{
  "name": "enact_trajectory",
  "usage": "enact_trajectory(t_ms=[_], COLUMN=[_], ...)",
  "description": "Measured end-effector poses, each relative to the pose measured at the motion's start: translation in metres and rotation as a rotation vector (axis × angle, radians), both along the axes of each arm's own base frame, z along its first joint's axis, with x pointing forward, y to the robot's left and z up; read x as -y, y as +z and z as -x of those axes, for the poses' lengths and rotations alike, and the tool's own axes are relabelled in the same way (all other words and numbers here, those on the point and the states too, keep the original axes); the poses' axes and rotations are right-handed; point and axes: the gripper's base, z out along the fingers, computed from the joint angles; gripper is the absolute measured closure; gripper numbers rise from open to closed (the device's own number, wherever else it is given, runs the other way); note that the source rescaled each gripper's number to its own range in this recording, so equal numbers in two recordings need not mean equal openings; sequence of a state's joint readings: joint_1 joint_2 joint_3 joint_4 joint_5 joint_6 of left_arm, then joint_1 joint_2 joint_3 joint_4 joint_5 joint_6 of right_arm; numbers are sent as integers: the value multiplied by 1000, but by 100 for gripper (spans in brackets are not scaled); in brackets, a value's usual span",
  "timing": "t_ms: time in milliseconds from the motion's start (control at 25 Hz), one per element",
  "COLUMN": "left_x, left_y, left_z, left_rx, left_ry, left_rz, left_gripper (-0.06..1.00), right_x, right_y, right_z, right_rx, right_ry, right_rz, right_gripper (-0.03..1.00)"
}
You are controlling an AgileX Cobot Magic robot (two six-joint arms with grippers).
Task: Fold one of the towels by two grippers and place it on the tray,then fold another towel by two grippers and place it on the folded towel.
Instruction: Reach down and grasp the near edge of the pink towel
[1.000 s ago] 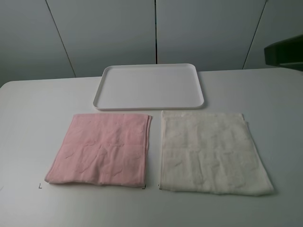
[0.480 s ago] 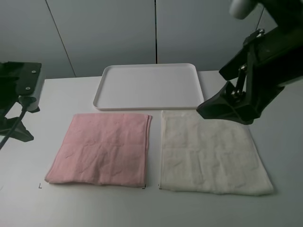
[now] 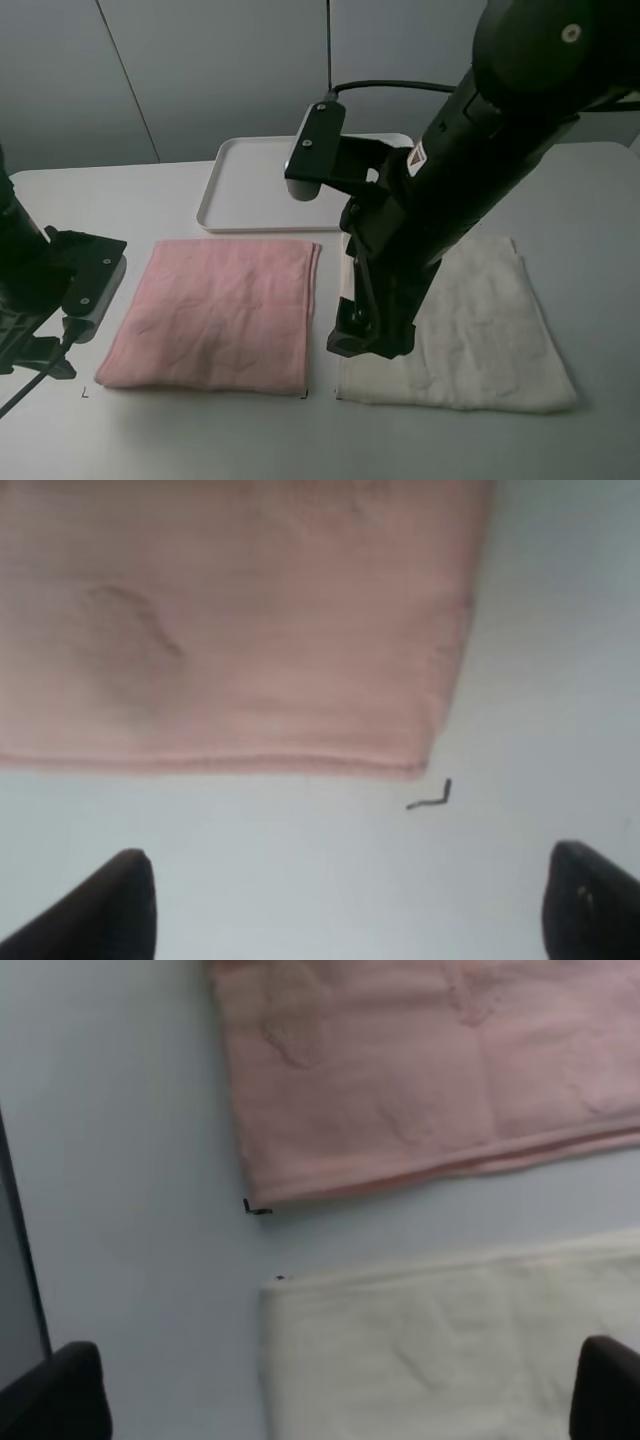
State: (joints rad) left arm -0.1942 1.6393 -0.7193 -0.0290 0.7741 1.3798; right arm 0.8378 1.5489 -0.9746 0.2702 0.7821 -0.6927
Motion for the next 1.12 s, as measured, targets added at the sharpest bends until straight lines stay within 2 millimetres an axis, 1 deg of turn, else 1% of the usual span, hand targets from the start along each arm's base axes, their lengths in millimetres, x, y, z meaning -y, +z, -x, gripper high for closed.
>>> enact_trajectory(t_ms=[120,200,400,600,760,960,1120], left_x=[4,8,13,14,14,15,15], left_y=[-11,-16,-19,-29,-37,-45,-45], left_z=[14,20,19,18,16,15,15], left_rx=[-15,-2,47,19,11,-5,-1], left_ry=[-88,-119,-128,-133,-133,-136,-136], left_rz=[-38,-43,-34,-41,-41,-44,-43], left_gripper=[-4,-4,-4,-4,-4,-4,-4], right_x=[-18,-29,-47,-58,-60,-62,-64], right_y=[-12,-23,-49,-70,-78,-78,-78], right_z=[3,9,28,37,37,35,34], right_rx=[-6,-22,-46,-53,-57,-45,-32], right_ry=[69,109,219,265,268,265,261], right_rz=[43,70,155,191,202,190,175], right_gripper=[-3,-3,-3,-3,-3,-3,-3])
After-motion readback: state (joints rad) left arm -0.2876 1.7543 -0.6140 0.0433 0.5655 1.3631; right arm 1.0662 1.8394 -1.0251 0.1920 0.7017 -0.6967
